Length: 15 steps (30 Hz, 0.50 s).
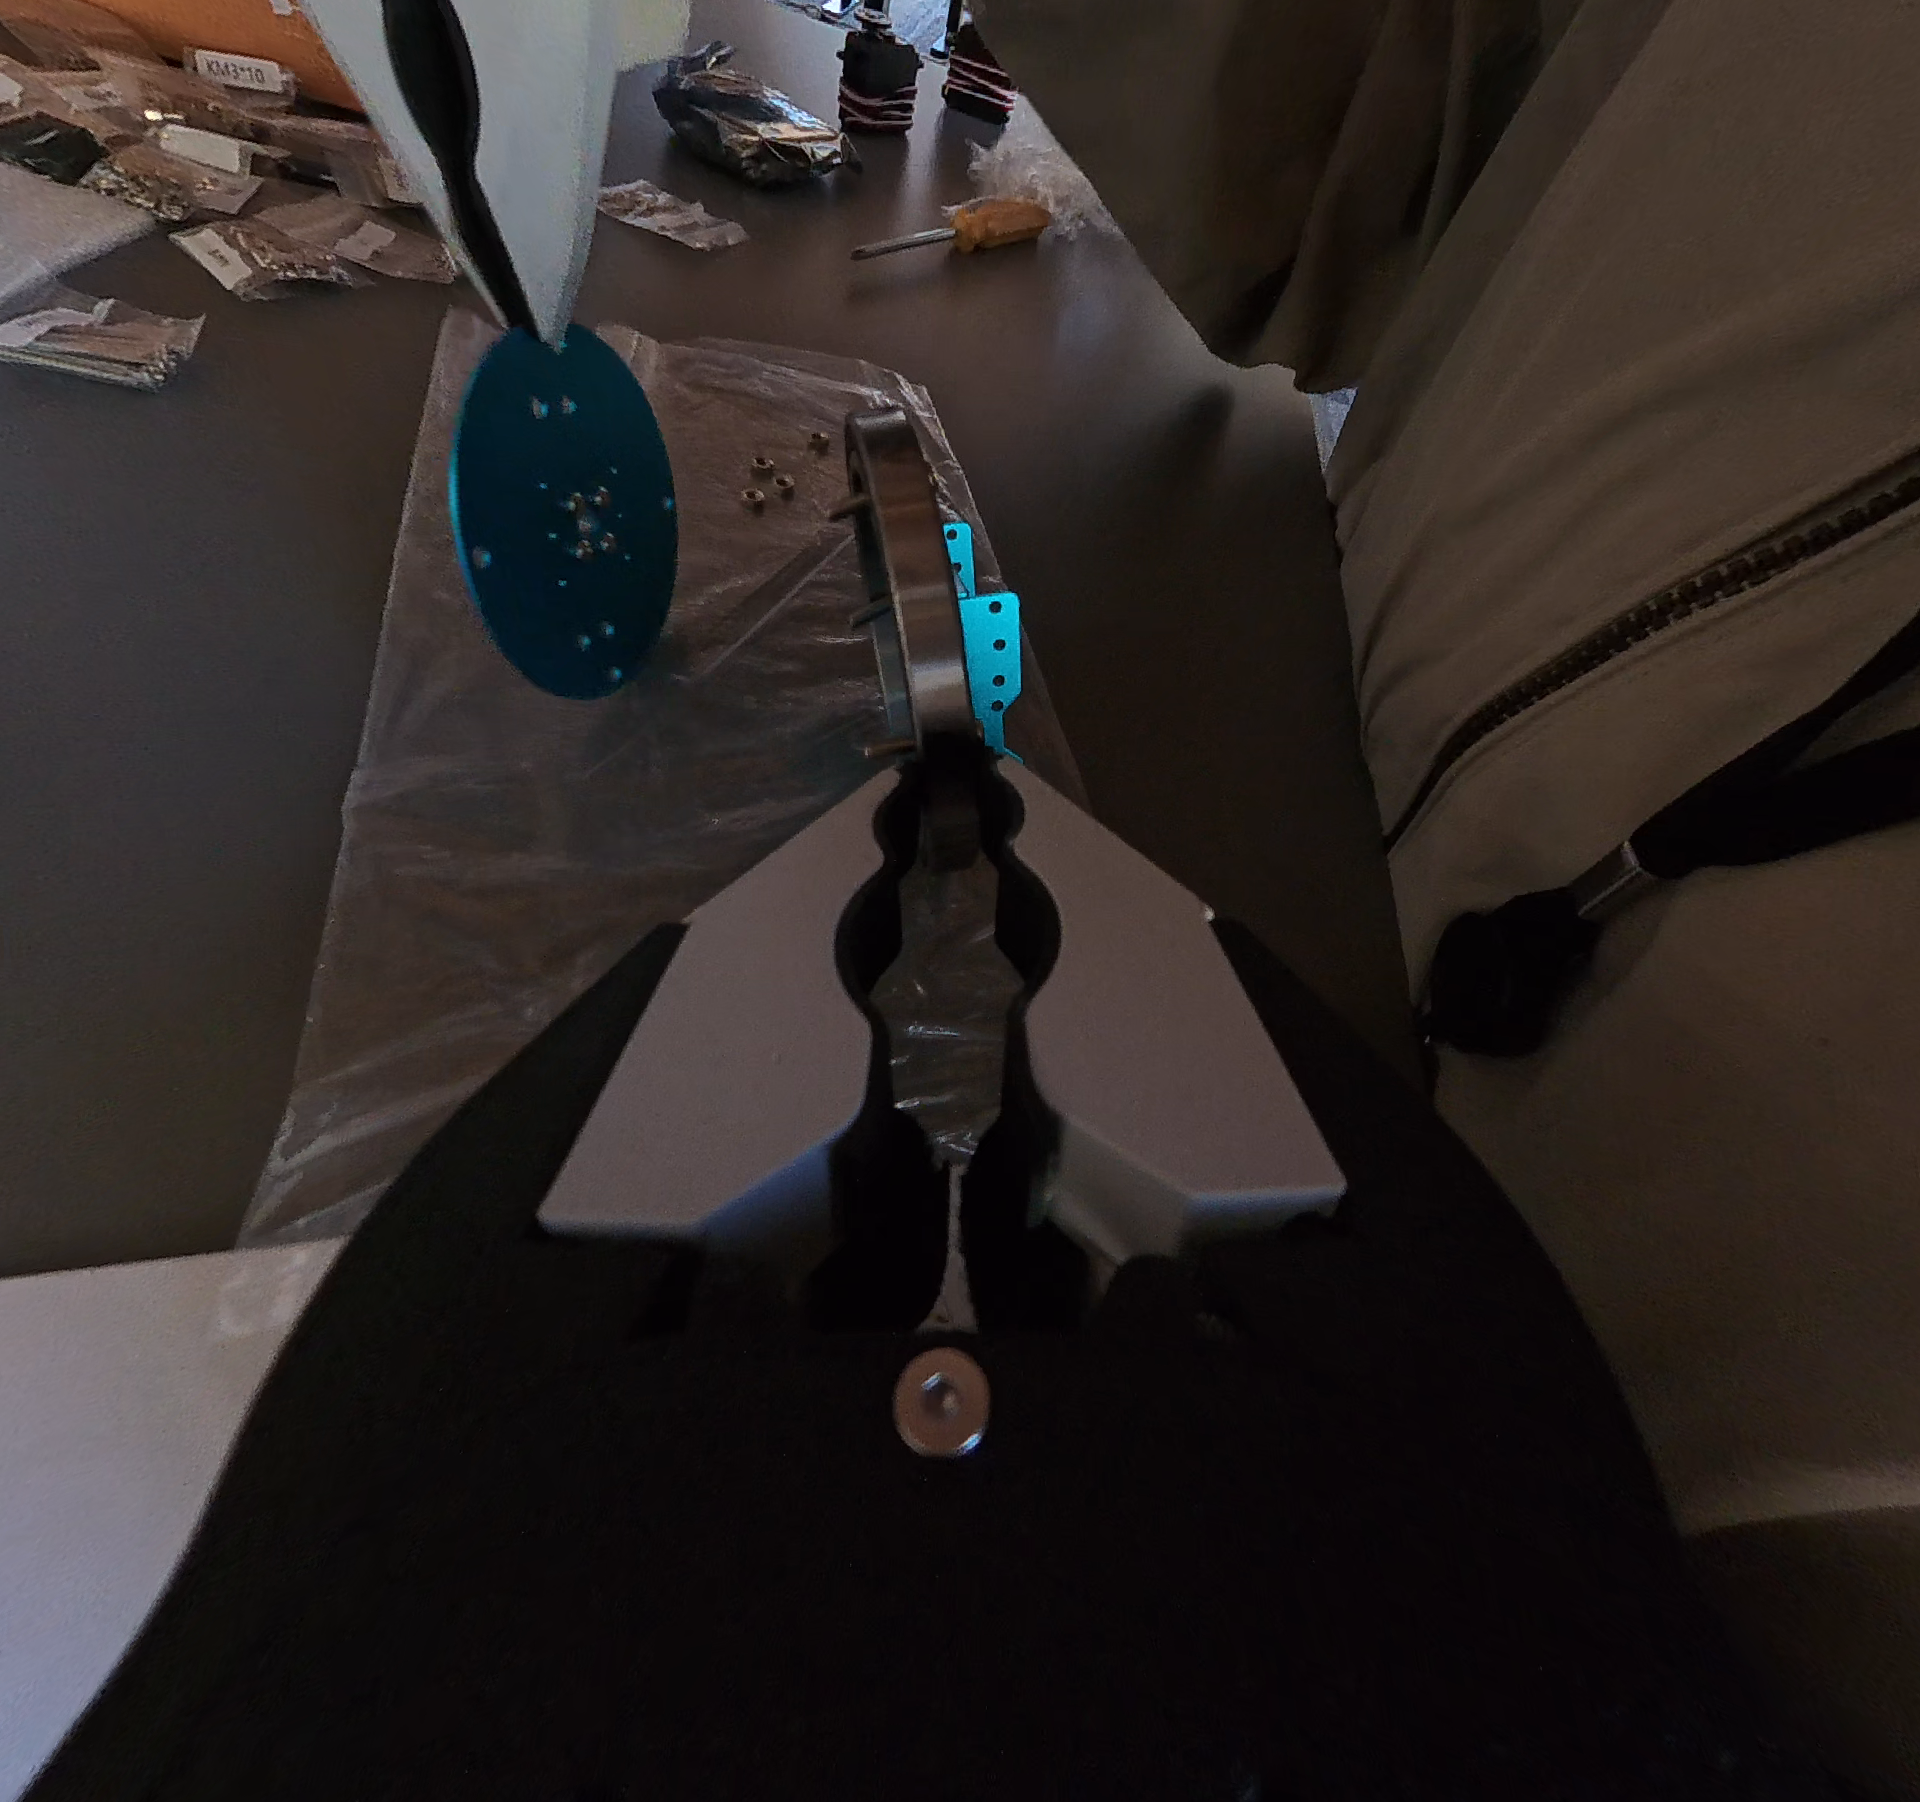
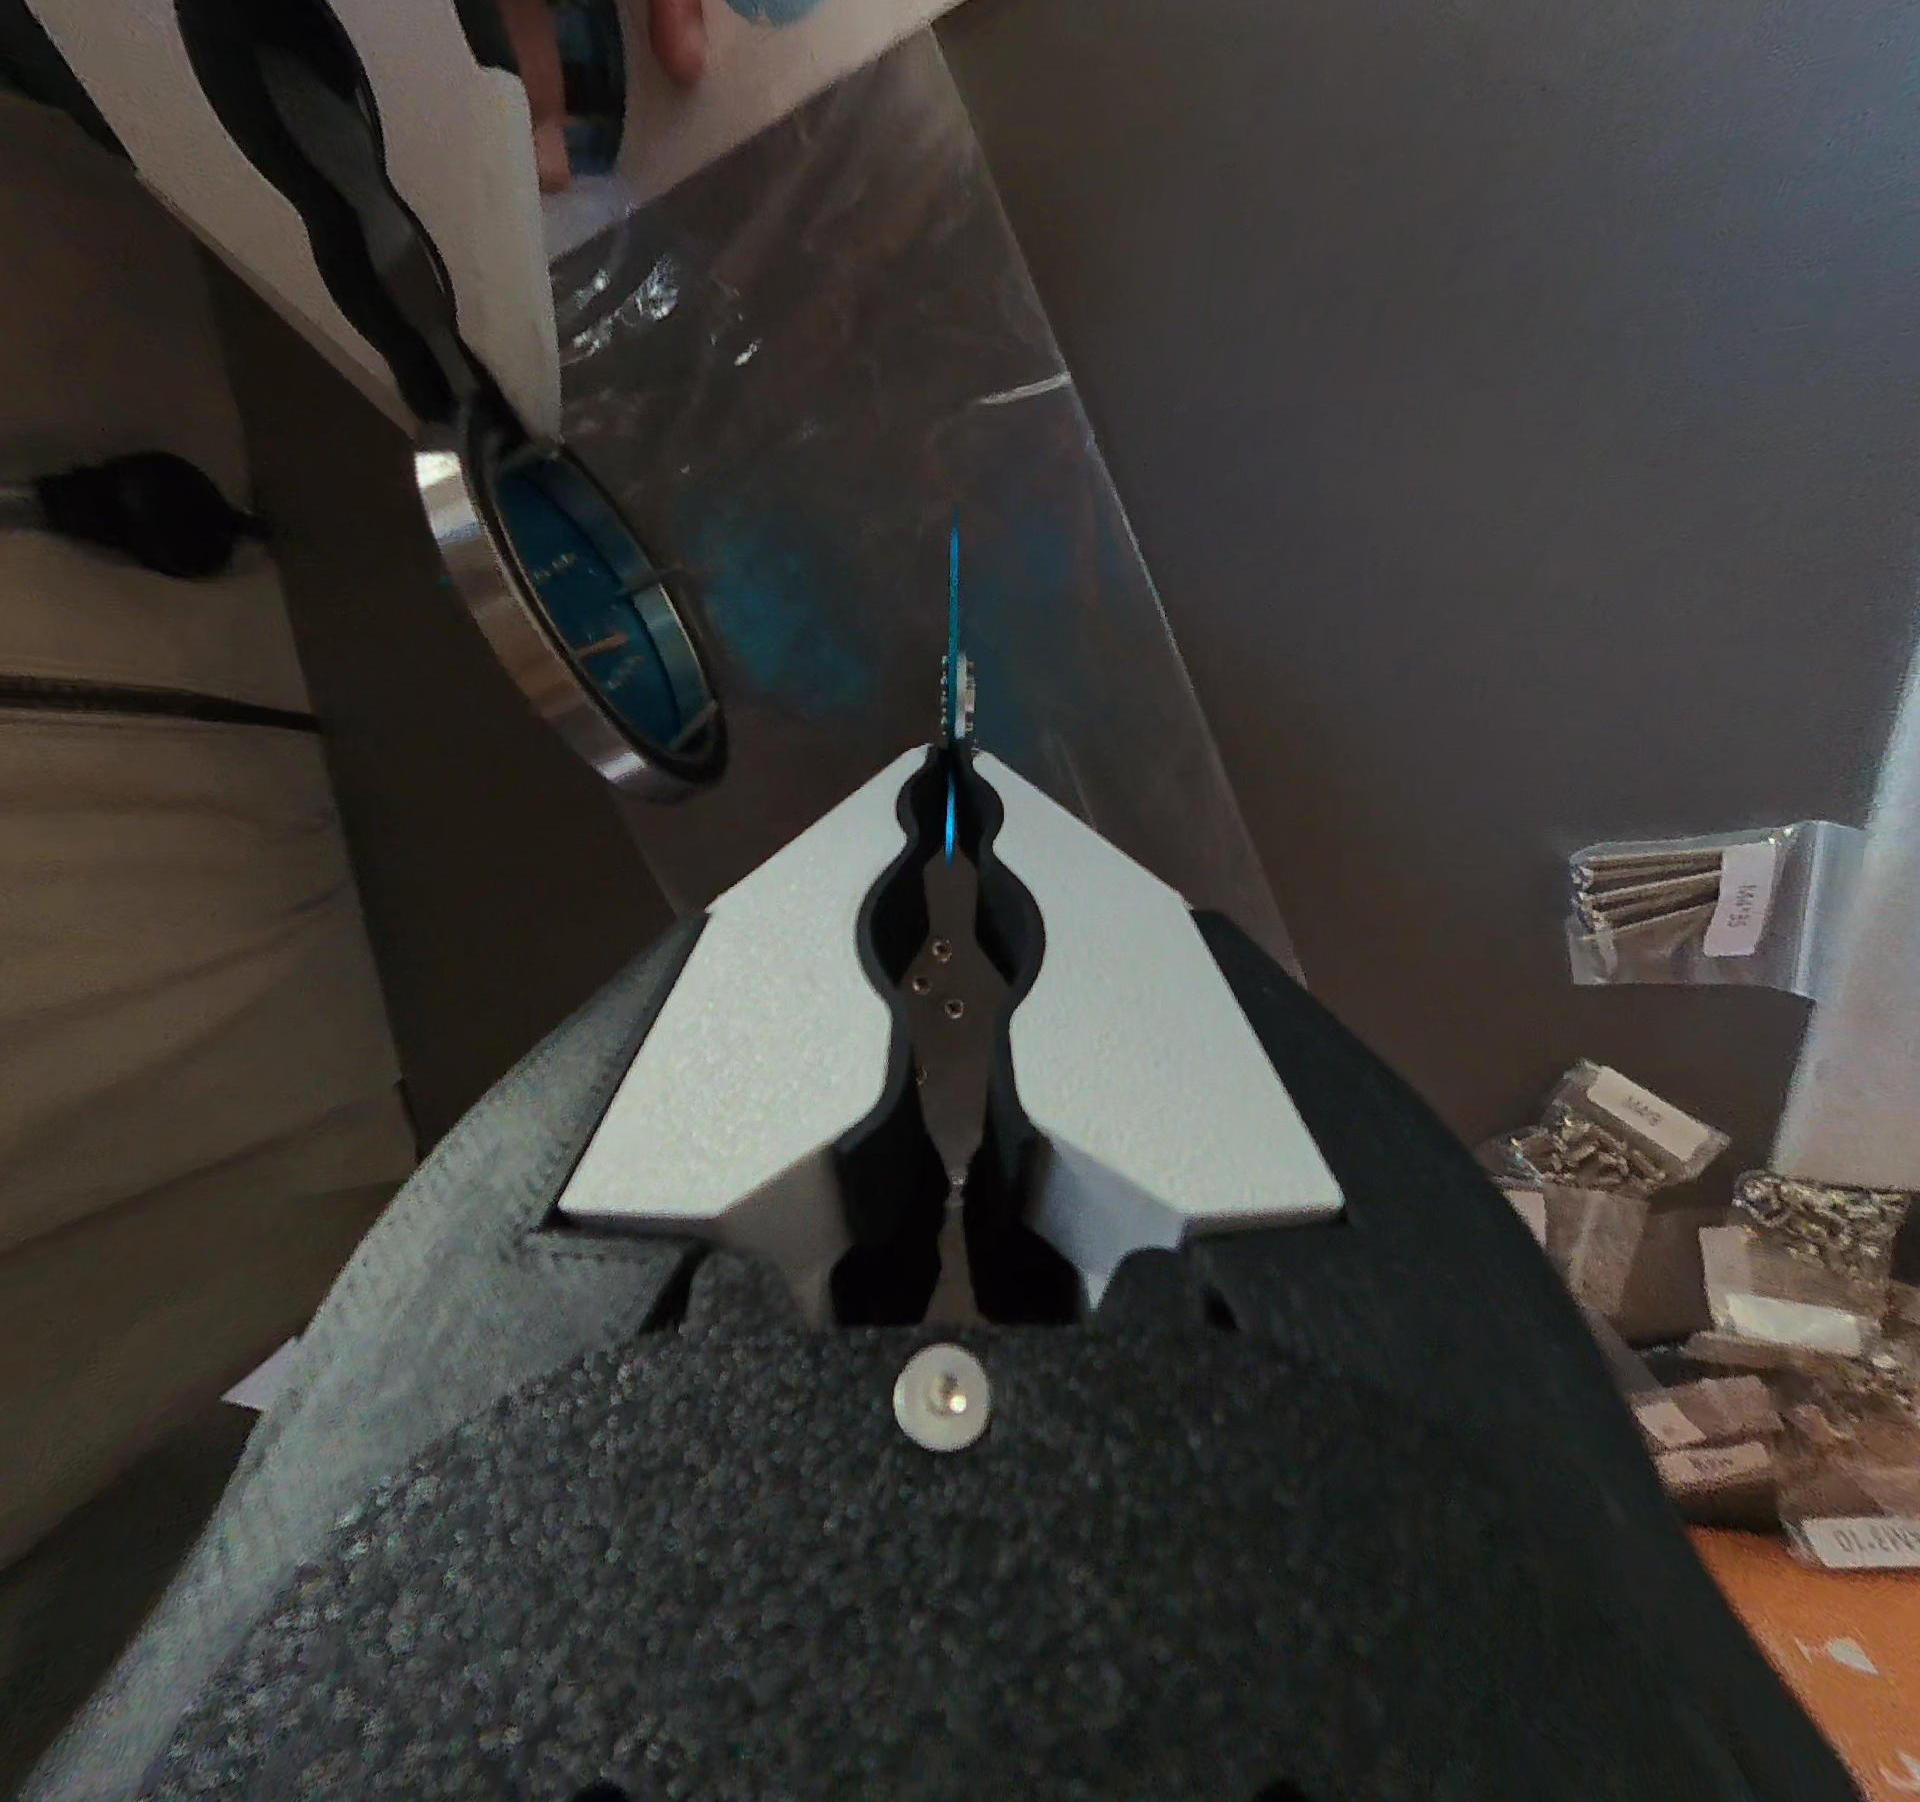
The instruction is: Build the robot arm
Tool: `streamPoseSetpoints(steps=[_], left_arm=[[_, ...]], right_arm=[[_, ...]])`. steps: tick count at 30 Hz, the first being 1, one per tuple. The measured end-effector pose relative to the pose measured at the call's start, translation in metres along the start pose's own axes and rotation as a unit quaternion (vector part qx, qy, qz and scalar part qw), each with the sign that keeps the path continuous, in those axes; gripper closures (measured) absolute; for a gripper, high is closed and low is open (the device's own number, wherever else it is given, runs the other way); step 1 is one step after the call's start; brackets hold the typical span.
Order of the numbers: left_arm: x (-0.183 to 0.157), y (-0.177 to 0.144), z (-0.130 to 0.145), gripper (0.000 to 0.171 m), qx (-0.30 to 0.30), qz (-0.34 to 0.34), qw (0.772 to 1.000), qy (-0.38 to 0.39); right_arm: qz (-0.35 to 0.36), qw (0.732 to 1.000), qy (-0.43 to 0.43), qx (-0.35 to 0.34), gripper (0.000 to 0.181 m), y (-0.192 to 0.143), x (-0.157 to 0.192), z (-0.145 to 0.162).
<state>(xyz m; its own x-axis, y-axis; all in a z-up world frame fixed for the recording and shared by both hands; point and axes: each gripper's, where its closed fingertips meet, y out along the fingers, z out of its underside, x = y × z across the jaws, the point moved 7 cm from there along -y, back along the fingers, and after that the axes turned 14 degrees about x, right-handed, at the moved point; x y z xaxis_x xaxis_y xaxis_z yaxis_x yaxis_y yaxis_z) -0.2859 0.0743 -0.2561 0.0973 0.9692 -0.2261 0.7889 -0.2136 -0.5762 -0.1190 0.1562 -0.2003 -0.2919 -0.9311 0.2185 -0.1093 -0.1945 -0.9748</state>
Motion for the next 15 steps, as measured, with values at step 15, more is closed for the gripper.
streamPoseSetpoints(steps=[15], left_arm=[[0.000, 0.000, 0.000, 0.161, 0.000, -0.004, 1.000, 0.002]], right_arm=[[0.074, 0.995, -0.063, 0.005, 0.181, 0.004, 0.025, -0.020]])
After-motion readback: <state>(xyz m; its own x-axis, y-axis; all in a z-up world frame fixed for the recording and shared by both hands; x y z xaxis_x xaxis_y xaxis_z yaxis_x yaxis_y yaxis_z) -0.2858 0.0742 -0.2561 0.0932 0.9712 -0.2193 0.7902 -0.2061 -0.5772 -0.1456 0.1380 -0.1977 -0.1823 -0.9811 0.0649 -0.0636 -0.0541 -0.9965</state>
